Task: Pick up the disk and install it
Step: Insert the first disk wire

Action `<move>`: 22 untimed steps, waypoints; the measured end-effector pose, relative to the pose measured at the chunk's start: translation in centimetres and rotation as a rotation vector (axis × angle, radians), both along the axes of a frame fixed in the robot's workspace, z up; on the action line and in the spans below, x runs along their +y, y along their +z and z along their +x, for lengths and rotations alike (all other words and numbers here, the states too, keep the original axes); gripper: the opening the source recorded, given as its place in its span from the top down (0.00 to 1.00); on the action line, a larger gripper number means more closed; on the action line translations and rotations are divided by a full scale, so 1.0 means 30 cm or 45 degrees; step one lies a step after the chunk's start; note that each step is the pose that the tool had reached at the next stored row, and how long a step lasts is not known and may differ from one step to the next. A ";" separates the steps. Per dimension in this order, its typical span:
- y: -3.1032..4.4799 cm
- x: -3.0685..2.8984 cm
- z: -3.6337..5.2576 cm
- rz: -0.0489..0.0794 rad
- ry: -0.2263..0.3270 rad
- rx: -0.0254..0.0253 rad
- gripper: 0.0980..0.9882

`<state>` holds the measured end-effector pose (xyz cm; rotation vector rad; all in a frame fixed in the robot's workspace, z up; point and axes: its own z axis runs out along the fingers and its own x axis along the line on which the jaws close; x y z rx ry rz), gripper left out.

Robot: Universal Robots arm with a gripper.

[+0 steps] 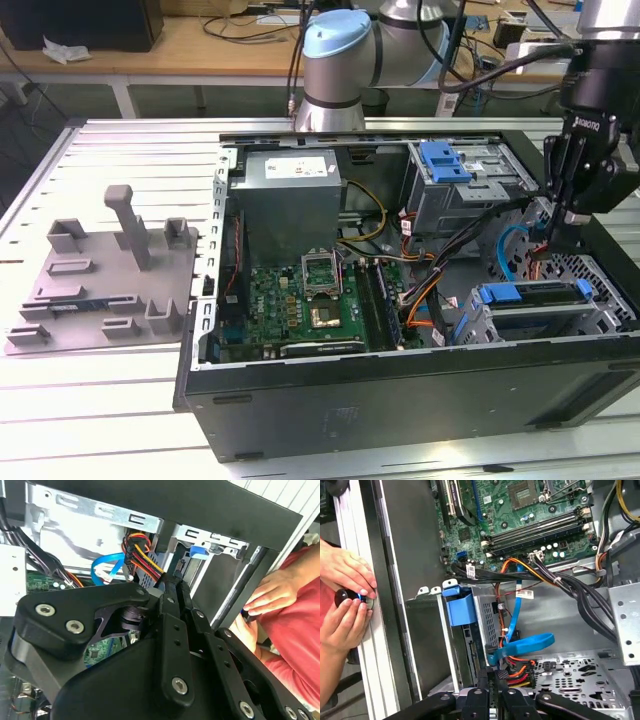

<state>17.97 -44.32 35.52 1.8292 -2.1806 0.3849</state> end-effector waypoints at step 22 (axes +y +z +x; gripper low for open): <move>-0.013 -0.134 -0.029 0.206 0.087 -0.0078 0.92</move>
